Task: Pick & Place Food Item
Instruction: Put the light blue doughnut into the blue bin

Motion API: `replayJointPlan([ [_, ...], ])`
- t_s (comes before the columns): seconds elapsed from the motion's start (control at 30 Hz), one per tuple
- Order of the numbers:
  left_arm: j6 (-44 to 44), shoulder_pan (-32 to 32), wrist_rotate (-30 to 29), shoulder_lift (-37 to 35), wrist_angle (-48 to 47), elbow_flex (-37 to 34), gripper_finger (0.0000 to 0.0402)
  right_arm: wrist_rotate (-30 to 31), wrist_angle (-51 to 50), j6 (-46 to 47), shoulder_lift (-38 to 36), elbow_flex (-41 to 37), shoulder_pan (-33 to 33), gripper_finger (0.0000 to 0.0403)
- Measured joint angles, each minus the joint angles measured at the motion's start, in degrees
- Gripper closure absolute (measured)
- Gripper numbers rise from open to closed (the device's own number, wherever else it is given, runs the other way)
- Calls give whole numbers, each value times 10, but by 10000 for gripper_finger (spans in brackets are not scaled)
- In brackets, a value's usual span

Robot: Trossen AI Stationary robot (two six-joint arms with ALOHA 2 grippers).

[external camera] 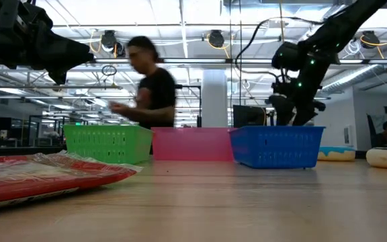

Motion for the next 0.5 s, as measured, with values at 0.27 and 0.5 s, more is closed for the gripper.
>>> replayJointPlan([
  [0.27, 0, 0, -2, 0, 2, 0, 286, 0, -39, 21, 18, 3, 1, 99],
  [0.5, 0, 0, -4, 0, 2, 0, 286, 46, -103, 22, 21, 3, 0, 99],
])
